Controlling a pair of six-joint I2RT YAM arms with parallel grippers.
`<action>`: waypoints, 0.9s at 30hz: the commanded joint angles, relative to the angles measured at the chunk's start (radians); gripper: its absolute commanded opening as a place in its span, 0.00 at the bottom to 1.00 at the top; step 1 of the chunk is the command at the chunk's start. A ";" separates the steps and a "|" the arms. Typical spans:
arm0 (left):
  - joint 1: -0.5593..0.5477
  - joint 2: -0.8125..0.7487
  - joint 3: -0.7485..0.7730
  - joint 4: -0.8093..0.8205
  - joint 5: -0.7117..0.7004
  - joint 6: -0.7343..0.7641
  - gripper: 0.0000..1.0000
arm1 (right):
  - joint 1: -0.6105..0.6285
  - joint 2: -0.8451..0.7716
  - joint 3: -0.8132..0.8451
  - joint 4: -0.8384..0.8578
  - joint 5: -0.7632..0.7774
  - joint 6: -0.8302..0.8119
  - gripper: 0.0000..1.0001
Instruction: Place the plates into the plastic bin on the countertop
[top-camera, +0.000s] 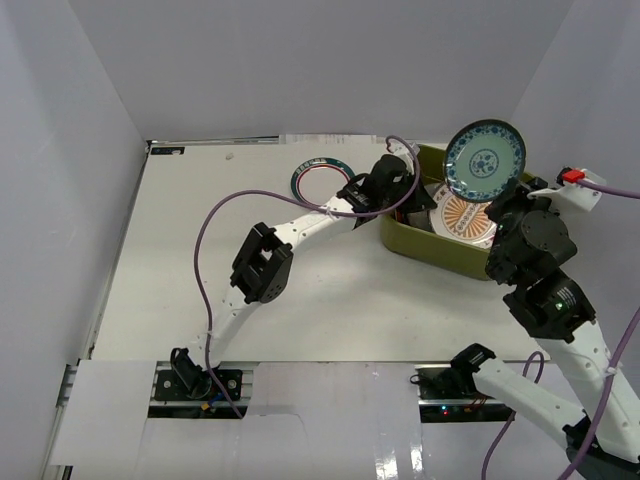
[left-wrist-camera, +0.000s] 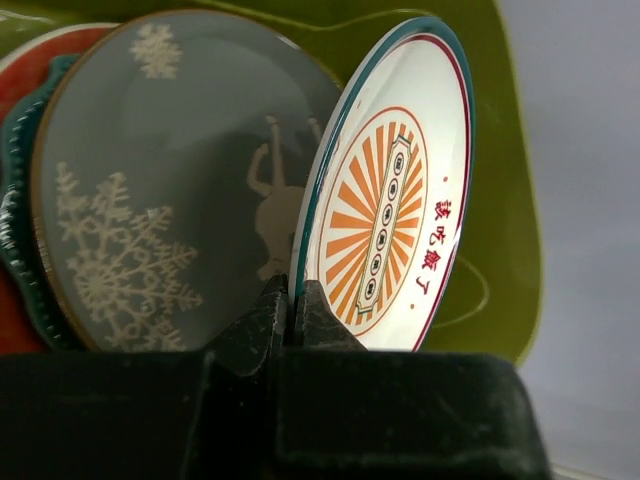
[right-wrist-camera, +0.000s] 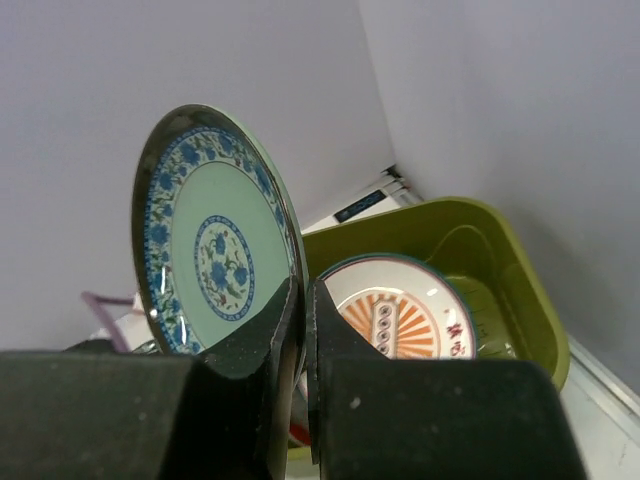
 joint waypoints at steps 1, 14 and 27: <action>0.017 -0.030 0.054 -0.036 -0.053 0.018 0.06 | -0.104 0.025 -0.030 0.129 -0.013 -0.031 0.08; 0.032 -0.165 -0.026 0.046 -0.004 0.073 0.97 | -0.744 0.209 -0.175 0.109 -0.724 0.177 0.08; 0.288 -0.615 -0.590 0.168 -0.197 0.114 0.97 | -0.850 0.385 -0.363 0.158 -0.999 0.294 0.08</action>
